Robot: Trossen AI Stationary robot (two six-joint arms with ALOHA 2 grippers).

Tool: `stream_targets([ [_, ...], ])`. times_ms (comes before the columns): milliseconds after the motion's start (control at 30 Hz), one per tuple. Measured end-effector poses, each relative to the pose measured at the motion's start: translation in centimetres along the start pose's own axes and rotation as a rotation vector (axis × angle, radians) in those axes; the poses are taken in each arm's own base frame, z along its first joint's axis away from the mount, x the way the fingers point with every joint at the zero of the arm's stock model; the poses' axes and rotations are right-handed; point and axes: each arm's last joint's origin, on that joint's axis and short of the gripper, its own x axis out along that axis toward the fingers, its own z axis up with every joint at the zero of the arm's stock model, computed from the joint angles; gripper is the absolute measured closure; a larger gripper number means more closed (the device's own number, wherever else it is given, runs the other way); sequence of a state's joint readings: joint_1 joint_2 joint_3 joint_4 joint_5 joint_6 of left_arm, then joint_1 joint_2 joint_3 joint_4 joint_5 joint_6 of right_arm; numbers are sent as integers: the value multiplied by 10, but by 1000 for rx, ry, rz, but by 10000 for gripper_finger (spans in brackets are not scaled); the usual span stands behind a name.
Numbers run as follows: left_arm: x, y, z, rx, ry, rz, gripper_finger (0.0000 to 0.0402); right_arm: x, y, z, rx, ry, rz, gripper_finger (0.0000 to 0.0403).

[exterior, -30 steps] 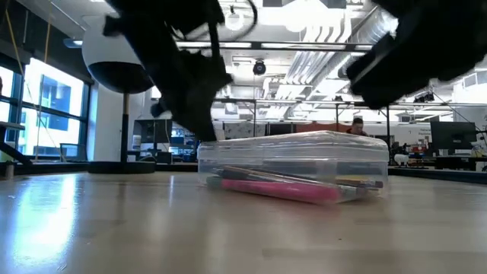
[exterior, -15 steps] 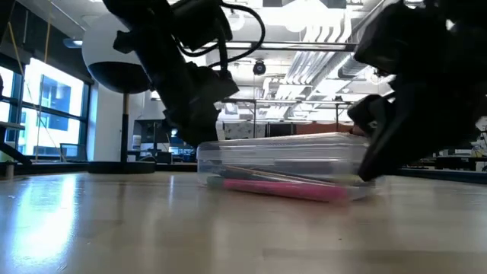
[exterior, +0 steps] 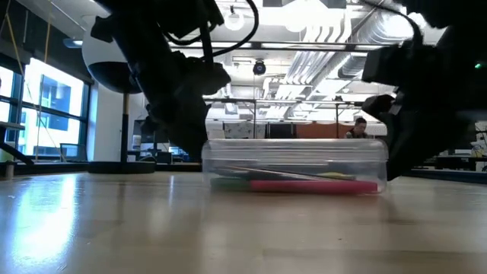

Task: Pick & place school supplies into a supply box
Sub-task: Close the transparent supply box

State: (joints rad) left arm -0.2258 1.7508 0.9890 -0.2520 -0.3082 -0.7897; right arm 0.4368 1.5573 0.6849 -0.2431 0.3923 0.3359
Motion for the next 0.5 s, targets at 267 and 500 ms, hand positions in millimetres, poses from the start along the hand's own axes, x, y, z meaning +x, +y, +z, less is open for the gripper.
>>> stream_targets([
  [267,-1,-3,0,-8,-2,-23,392,-4,-19,0,42,59,-20,403],
  [500,-1,0,0,-4,-30,34,383,-3,-19,3,57,47,13,403],
])
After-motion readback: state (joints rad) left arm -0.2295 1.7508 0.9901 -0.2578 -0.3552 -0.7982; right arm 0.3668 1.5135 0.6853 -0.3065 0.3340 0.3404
